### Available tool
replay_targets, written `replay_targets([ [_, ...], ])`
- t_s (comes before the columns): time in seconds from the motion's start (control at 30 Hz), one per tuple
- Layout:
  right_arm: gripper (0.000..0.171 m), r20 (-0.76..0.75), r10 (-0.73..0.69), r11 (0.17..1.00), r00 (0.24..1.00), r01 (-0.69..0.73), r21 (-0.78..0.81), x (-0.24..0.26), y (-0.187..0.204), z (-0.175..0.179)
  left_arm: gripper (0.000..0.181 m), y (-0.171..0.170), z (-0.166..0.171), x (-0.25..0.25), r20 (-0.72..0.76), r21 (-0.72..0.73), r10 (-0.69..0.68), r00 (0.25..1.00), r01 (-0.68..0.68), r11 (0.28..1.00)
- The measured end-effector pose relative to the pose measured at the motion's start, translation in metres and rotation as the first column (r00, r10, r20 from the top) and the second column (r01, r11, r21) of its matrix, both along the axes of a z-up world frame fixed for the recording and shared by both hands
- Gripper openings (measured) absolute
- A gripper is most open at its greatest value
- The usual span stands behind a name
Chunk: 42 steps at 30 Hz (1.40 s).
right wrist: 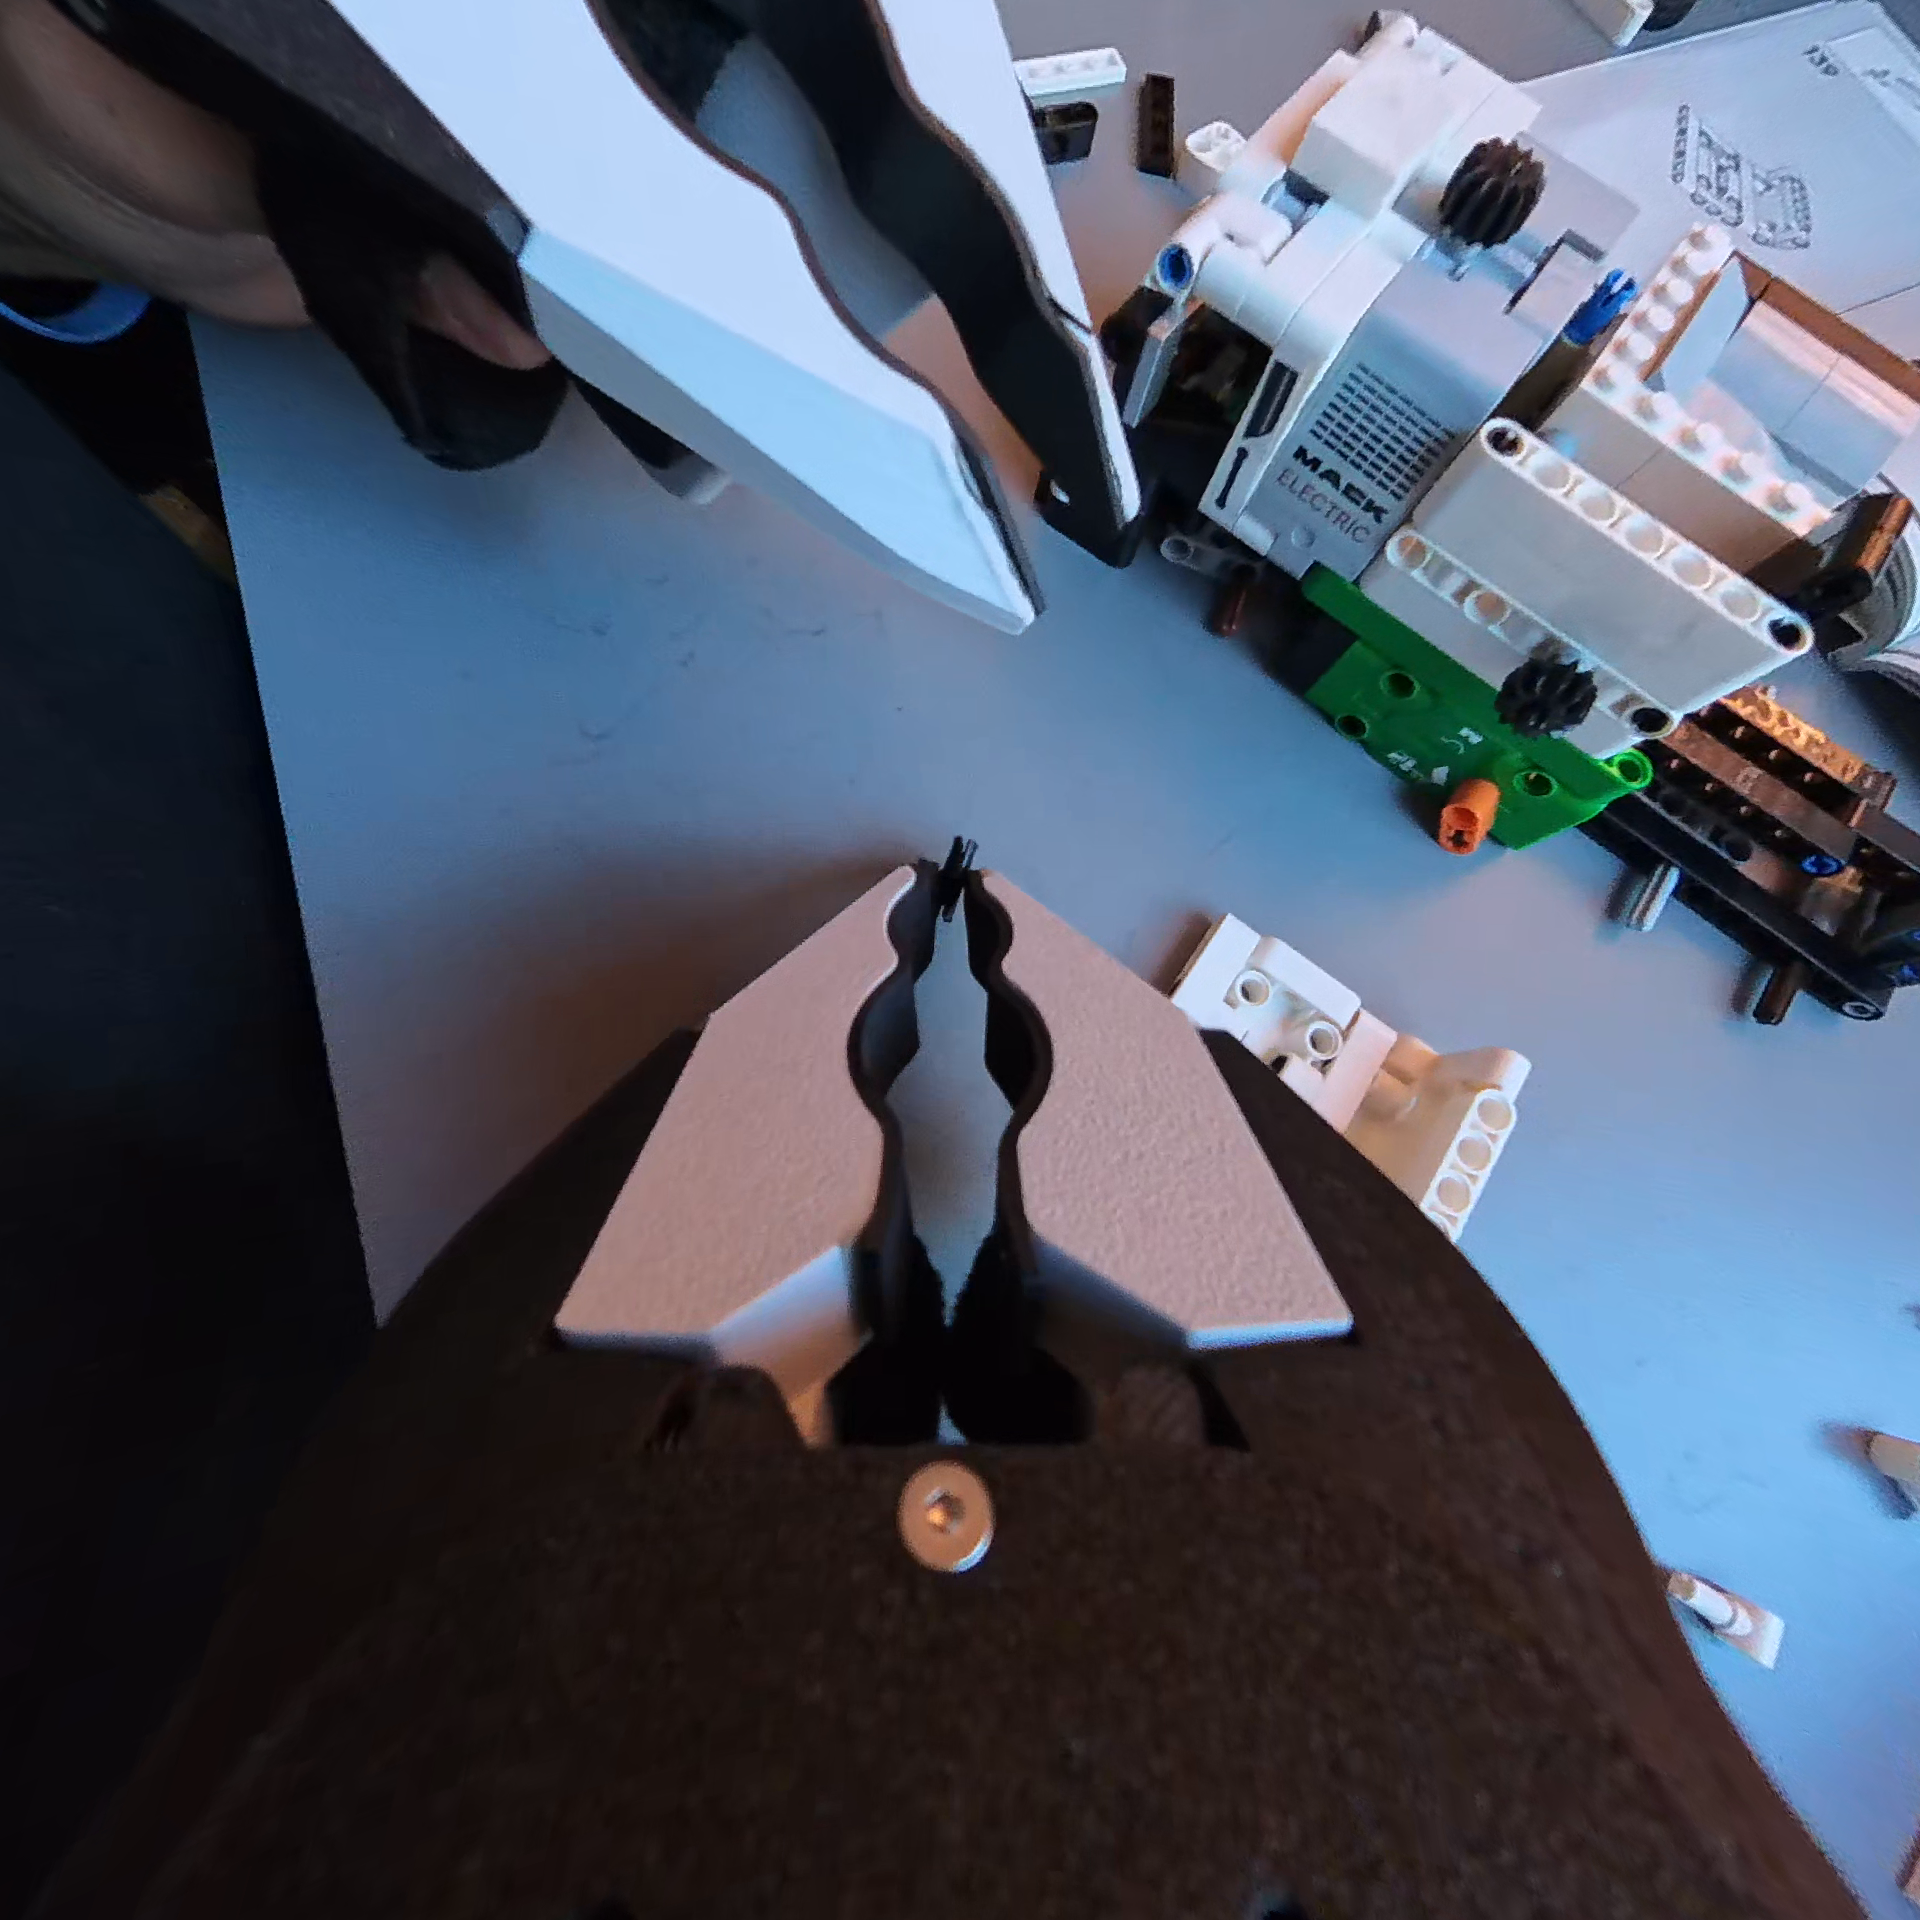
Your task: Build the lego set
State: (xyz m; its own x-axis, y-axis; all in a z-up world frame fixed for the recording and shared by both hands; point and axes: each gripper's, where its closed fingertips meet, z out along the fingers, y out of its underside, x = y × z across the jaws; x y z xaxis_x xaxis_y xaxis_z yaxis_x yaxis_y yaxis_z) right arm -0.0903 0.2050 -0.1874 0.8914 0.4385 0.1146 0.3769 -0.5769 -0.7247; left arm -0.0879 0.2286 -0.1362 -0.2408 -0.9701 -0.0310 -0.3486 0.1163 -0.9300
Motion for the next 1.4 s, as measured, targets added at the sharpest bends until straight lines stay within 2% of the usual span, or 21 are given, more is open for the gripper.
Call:
replay_targets([
  [0.87,0.004,-0.002,-0.012,1.000,1.000,0.012,-0.005,0.005,0.000,-0.004,0.015,0.000,-0.003,0.001,-0.018,-0.003,0.000,1.000,0.000,1.000],
  [0.97,0.009,-0.022,-0.013,1.000,1.000,0.013,0.001,0.005,0.000,-0.003,0.015,0.000,-0.003,0.001,-0.019,-0.003,0.000,1.000,0.000,1.000],
  [1.2,0.011,-0.136,-0.014,0.995,0.991,0.028,0.100,0.009,0.000,0.026,0.015,0.000,-0.006,0.002,-0.037,0.001,0.003,0.999,-0.003,1.000],
  [1.4,0.010,-0.254,-0.055,0.970,0.966,0.112,0.217,0.044,-0.008,0.061,0.015,0.001,-0.013,0.004,-0.084,-0.003,0.004,0.996,-0.004,1.000],
])
